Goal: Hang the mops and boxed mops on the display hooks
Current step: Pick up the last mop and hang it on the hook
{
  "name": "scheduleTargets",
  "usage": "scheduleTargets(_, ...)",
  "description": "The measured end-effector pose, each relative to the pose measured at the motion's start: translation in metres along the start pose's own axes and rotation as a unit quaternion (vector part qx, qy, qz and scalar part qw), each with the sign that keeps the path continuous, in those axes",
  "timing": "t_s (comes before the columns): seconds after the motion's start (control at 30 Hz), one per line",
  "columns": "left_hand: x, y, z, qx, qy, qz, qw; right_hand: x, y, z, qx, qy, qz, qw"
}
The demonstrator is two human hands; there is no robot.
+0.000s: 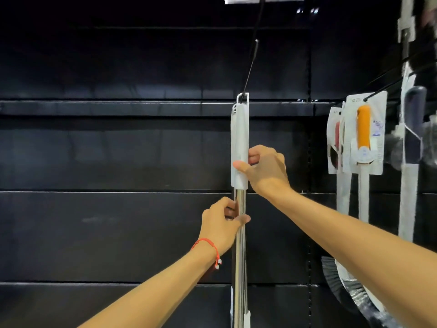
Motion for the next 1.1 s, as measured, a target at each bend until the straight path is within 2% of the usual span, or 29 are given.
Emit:
scheduleTargets(0.13,-0.002,-0.014,-0.017,0.035,0.038,-0.020,0.998,0.023,0.019,-0.015,-0.031,0.015,-0.038,0.999)
scheduleTargets(0.3,-0.005,-0.023,-0.024,0.059,0.034,-0.032,0.997,0.035,0.033,-0.010,-0.112,0.054,-0.051,0.991)
scheduleTargets(0.4,-0.007,-0.025,-0.024,0.062,0.025,-0.030,0.997,0.038,0.031,-0.006,-0.107,0.059,-0.045,0.991)
scheduleTargets(0.47,-0.008,-0.024,-0.019,0.086,0.021,-0.073,0.993,0.039,0.026,0.000,-0.094,0.049,0.000,0.994)
scheduleTargets(0.57,-0.012,-0.019,-0.005,0.136,-0.001,-0.223,0.965,0.035,0.017,0.014,-0.069,0.036,0.210,0.975)
scheduleTargets(0.6,-0.016,-0.017,-0.001,0.146,-0.009,-0.252,0.957,0.032,0.015,0.021,-0.054,0.021,0.234,0.971)
scheduleTargets(0.63,-0.020,-0.016,0.002,0.157,-0.012,-0.271,0.950,0.029,0.014,0.031,-0.049,0.010,0.241,0.969)
scheduleTargets(0.8,-0.041,-0.008,0.030,0.189,-0.021,-0.332,0.924,0.018,0.011,0.090,-0.138,0.031,0.300,0.943)
scheduleTargets(1.1,-0.065,-0.013,0.117,0.215,-0.062,-0.470,0.854,0.010,-0.003,0.205,-0.200,-0.091,0.347,0.912)
Point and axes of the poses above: each hand's wrist, its own z-axis away from the middle knuckle, its own x-axis out of the palm, y = z × x, the point moved 3 cm from there along -z, towards the middle knuckle, and after that the axes turned 7 degrees about z, right-handed, at the moved point
